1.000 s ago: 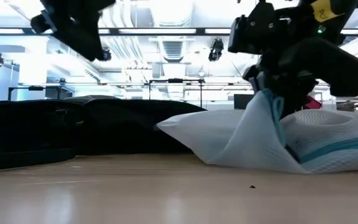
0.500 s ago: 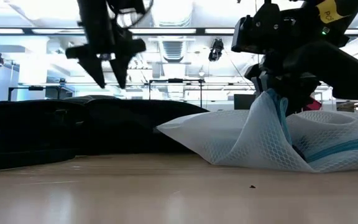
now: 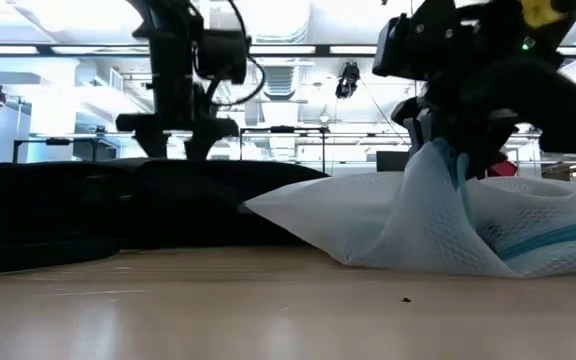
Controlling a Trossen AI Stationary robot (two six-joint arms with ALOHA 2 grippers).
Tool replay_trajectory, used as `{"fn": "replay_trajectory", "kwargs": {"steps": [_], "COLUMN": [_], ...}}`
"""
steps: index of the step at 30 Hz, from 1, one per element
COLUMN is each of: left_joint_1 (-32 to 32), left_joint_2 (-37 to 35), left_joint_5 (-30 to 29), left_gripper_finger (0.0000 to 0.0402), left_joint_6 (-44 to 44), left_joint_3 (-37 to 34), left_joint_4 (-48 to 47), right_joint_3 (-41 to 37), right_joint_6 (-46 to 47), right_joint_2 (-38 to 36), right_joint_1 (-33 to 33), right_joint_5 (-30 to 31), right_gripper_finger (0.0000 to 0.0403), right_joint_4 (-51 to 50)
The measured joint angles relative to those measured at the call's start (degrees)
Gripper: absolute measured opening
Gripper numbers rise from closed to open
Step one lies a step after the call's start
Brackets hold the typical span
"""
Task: Unpack backpack
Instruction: Put the blue zipper pouch into the backpack
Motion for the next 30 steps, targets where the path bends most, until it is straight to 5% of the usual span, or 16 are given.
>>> {"fn": "replay_trajectory", "kwargs": {"steps": [4,9,11,20,30], "left_joint_1": [-0.4,-1.6,-1.9,-5.0,-12.2], "left_joint_2": [0.1,0.2,0.2,-4.8,-14.5], "left_joint_5": [0.1,-1.1,-1.4,-3.6,-2.9], "left_gripper_finger": [0.0232,0.0057,0.0018,0.0002,0.0001], "left_joint_6": [2.6,5.1,6.1,16.1,37.3], "left_joint_3": [-1.1,-1.3,-1.3,-1.4,-1.4], "left_joint_4": [1.7,3.1,4.2,11.9,20.5], "right_joint_3": [0.0,0.1,0.1,0.1,2.4], "right_joint_6": [-1.3,-2.8,-3.8,-10.1,-22.7], "right_joint_2": [-2.9,-7.7,-9.9,-23.3,-34.0], "right_joint_1": [0.0,0.0,0.0,0.1,0.3], "right_joint_5": [0.2,0.2,0.2,2.4,4.9], "right_gripper_finger": [0.0,0.0,0.0,0.0,0.0], "right_joint_4": [-0.2,-0.4,-0.3,0.8,12.5]}}
